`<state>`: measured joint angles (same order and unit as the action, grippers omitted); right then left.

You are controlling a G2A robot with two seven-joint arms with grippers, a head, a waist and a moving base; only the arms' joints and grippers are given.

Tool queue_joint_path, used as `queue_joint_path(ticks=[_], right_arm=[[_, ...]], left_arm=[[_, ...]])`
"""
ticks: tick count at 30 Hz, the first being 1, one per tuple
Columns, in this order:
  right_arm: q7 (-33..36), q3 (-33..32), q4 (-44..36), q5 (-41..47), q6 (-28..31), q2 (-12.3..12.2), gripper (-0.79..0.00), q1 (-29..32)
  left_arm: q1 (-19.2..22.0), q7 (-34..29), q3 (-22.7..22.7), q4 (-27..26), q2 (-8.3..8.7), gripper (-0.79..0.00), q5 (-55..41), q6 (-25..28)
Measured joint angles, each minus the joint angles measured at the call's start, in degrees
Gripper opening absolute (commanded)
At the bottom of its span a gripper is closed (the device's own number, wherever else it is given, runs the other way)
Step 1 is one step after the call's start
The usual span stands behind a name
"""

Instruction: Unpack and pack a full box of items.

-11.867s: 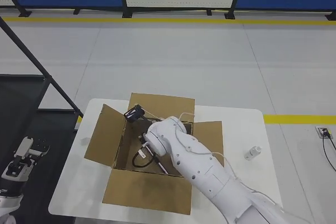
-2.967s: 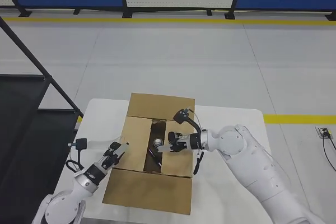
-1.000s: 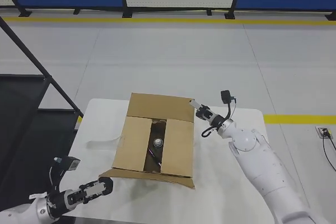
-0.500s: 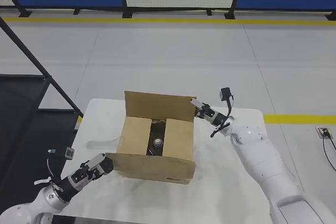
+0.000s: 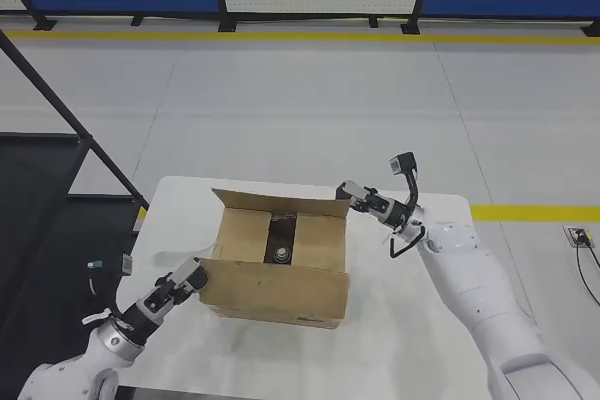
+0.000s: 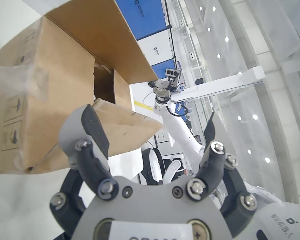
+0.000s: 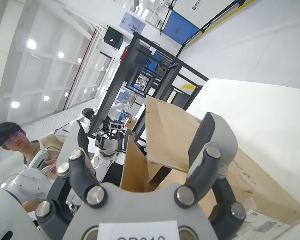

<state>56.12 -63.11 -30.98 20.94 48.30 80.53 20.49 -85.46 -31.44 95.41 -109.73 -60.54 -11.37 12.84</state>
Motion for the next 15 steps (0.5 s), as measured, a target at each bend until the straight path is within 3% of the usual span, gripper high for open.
queue_joint_path(ticks=[8, 15], right_arm=[[7.5, -1.1, -14.0, -0.1, -8.4, -2.3, 0.0, 5.2], [6.9, -1.0, -25.2, -4.1, -23.6, -3.6, 0.0, 9.3]], left_arm=[[2.5, 2.9, -3.0, 1.9, -0.34, 0.0, 3.5, 0.4], [4.2, 4.0, -5.0, 3.1, -0.56, 0.0, 6.0, 0.5]])
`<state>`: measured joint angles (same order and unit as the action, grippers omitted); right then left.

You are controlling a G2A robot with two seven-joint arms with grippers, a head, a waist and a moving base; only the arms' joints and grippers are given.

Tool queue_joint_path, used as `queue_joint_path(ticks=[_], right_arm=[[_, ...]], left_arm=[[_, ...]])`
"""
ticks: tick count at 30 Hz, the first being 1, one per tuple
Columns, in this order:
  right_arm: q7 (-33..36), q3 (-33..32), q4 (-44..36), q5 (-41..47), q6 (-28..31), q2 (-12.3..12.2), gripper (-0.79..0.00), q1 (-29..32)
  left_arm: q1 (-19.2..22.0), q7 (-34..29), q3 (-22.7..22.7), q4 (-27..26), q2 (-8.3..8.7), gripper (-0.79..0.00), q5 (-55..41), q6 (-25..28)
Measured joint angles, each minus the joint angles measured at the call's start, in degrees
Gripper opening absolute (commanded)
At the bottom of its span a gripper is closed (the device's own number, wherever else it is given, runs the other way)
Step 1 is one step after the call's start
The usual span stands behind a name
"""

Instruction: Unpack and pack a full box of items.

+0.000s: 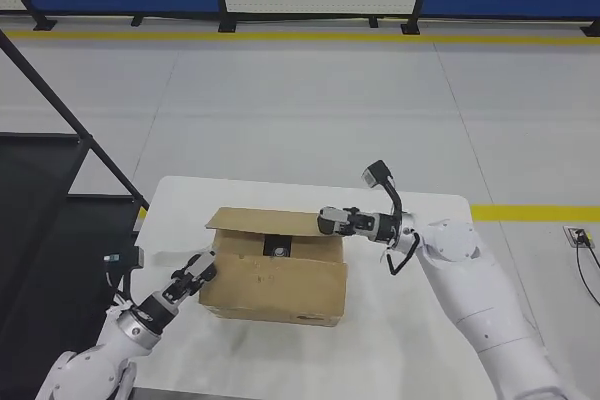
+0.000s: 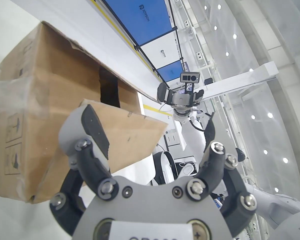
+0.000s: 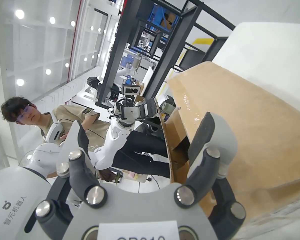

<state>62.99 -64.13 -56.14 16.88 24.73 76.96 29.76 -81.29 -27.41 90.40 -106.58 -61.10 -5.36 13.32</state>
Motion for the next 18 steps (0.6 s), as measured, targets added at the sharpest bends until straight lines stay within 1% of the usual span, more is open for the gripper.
queue_joint_path(ticks=[2, 5, 14, 18], right_arm=[[-1.4, 0.3, -2.4, -0.5, -4.4, -0.1, 0.0, 0.9], [-3.2, 0.7, -5.2, -0.9, -8.5, -0.1, 0.0, 2.2], [-7.1, 2.0, -9.9, -1.8, -16.7, -0.1, 0.0, 4.2], [-8.1, 2.5, -10.8, -2.0, -19.2, -0.1, 0.0, 4.5]], left_arm=[[0.4, 0.3, -0.4, 0.3, -0.05, 0.0, 0.6, 0.0], [1.0, 0.8, -1.0, 0.8, -0.15, 0.0, 1.1, 0.0], [3.2, 2.2, -2.7, 2.4, -0.43, 0.0, 3.3, -0.2], [4.3, 3.1, -3.5, 3.5, -0.59, 0.0, 4.4, -0.3]])
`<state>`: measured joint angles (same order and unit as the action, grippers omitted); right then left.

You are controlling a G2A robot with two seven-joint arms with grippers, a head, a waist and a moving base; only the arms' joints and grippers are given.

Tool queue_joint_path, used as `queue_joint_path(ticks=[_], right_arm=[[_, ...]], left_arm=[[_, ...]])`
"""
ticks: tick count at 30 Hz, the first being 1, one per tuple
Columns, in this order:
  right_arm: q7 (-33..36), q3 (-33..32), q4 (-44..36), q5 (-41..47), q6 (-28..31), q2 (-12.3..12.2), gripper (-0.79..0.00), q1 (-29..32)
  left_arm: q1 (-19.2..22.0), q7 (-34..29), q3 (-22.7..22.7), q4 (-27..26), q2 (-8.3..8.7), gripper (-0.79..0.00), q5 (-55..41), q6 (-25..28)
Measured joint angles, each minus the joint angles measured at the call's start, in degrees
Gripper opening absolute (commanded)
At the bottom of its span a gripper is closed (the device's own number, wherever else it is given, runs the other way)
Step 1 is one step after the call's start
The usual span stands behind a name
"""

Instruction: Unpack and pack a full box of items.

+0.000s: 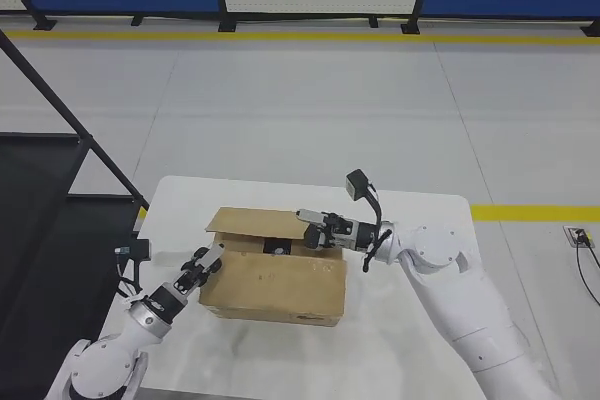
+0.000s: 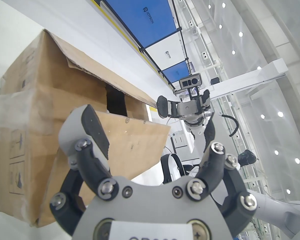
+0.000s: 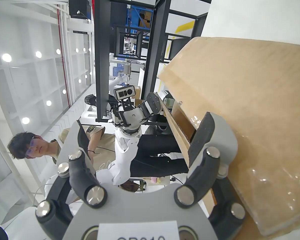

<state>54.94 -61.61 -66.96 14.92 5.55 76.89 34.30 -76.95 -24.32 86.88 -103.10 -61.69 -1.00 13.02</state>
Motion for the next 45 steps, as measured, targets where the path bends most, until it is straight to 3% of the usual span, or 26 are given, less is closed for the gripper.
queue_joint_path(ticks=[8, 17, 26, 33, 45], right_arm=[[-0.6, 0.9, -2.0, -0.3, -1.4, 0.0, 0.0, 1.7], [-2.3, 0.2, -1.3, -0.1, 1.6, -0.4, 0.0, 4.8], [-2.8, 0.7, 4.2, 1.7, 6.7, 0.0, 0.0, 4.5], [-3.2, 1.3, 6.2, 1.2, 7.3, 0.2, 0.0, 3.7], [-3.2, 1.3, 6.1, 1.2, 7.3, 0.2, 0.0, 3.7]], left_arm=[[1.9, 1.2, -1.4, 1.8, -0.32, 0.0, 0.9, -0.4], [3.2, 2.1, -0.9, 2.9, -0.55, 0.0, -1.0, -0.8], [2.2, 3.1, 9.6, 3.7, 0.04, 0.0, -8.8, -1.8], [-0.5, 1.0, 17.7, 5.5, 0.68, 0.0, -11.9, -2.4], [-0.8, 0.6, 17.9, 5.8, 0.7, 0.0, -11.9, -2.7]])
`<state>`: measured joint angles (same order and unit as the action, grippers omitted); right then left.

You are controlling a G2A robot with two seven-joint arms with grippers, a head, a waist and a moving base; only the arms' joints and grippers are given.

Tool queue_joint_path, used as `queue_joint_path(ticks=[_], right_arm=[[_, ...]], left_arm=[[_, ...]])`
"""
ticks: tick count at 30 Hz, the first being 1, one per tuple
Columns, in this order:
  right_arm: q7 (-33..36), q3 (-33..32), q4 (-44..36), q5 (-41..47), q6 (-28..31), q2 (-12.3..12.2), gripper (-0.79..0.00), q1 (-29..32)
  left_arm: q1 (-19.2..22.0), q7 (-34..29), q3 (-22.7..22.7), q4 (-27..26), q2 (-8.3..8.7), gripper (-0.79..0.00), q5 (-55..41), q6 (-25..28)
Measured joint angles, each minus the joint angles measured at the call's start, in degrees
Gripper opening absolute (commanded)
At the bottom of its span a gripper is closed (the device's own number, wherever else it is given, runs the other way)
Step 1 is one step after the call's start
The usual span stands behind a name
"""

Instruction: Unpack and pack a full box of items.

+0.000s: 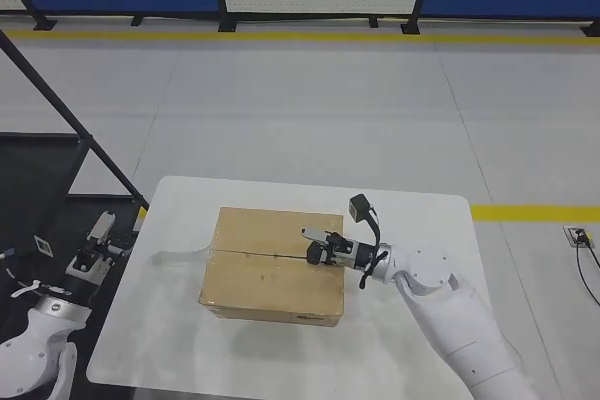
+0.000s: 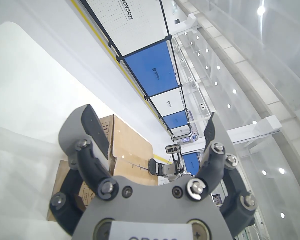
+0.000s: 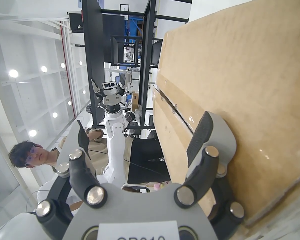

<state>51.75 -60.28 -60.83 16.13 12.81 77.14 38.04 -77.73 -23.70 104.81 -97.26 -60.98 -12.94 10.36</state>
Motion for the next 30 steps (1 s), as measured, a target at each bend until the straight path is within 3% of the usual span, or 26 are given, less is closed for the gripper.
queue_joint_path(ticks=[11, 16, 30], right_arm=[[0.0, 0.0, 0.0, 0.0, 0.0, 0.0, 0.0, 0.0], [0.0, 0.0, 0.0, 0.0, 0.0, 0.0, 0.0, 0.0], [0.0, 0.0, 0.0, 0.0, 0.0, 0.0, 0.0, 0.0]], left_arm=[[1.8, -5.7, -8.1, 11.8, -0.41, 0.0, 1.6, -4.9], [5.6, -7.7, -12.5, 17.5, -0.92, 0.0, 0.4, -6.3], [19.5, -4.0, -20.6, 33.6, -3.23, 0.0, -6.2, -10.9]])
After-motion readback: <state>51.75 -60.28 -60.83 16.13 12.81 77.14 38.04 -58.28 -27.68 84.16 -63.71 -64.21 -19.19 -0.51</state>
